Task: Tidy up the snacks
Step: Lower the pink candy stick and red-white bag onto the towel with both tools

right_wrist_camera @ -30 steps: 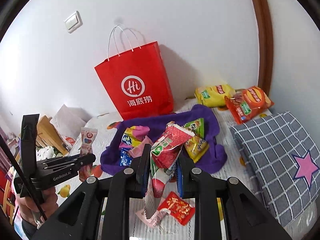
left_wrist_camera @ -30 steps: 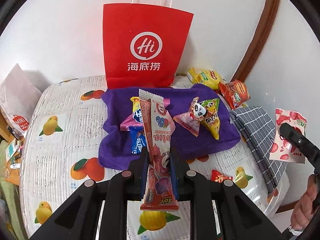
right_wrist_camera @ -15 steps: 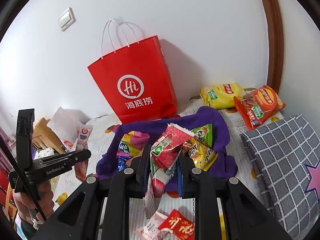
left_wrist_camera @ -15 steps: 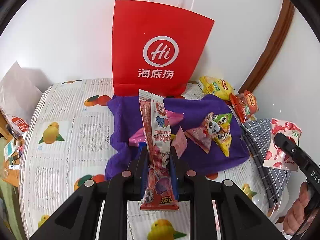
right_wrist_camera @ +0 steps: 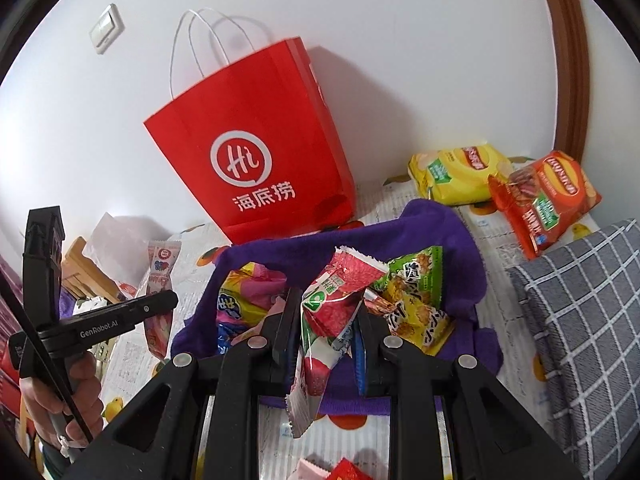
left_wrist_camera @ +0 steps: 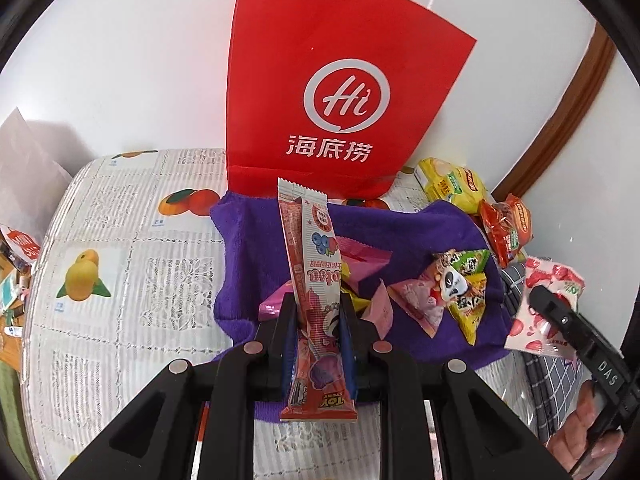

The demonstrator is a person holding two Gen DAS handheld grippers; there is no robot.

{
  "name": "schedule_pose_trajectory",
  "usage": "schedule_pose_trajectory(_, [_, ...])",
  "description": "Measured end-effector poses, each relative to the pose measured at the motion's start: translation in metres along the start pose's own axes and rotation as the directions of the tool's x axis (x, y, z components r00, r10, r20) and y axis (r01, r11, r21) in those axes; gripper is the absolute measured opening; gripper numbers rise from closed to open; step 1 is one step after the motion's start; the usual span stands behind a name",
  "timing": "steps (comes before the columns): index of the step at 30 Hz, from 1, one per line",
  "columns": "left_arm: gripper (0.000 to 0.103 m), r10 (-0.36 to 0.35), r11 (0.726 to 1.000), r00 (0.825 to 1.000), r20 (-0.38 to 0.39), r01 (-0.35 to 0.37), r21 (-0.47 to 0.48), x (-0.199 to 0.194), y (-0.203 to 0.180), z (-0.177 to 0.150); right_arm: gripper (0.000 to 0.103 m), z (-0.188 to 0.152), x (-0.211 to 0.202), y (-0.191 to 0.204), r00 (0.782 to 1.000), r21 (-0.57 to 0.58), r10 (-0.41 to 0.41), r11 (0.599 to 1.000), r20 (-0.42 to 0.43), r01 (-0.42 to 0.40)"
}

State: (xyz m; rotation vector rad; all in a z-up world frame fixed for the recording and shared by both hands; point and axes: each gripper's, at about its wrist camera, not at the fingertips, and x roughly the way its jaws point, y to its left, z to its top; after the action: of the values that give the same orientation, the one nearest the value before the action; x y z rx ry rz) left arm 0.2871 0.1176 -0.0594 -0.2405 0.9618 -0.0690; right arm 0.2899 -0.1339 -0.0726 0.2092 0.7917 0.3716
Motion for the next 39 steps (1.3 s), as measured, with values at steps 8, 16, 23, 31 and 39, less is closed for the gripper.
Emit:
schedule_pose_trajectory(8, [0.019,-0.01,1.0,1.0,-0.011,0.01,-0.015,0.019,0.004,0.009,0.022,-0.002,0.025,-0.007,0.999,0.0,0.029,1.0,-0.02,-0.029])
schedule_pose_trajectory(16, [0.019,-0.011,0.999,0.999,-0.031,0.01,-0.03,0.036,0.011,0.013,0.022,-0.007,0.044,-0.007,0.997,-0.017,0.063,0.998,-0.033,-0.063])
schedule_pose_trajectory(23, [0.019,-0.005,0.999,0.999,-0.052,0.003,-0.036,0.046,0.015,0.012,0.022,-0.013,0.05,-0.006,0.997,-0.039,0.076,0.996,-0.036,-0.077])
schedule_pose_trajectory(31, [0.019,-0.008,0.998,0.997,-0.074,0.003,-0.057,0.055,0.019,0.009,0.022,-0.017,0.058,0.0,0.994,-0.069,0.094,0.993,-0.053,-0.098])
schedule_pose_trajectory(39, [0.019,-0.014,0.998,0.995,-0.095,0.008,-0.057,0.061,0.018,0.008,0.022,-0.025,0.073,0.01,0.99,-0.111,0.09,0.989,-0.104,-0.101])
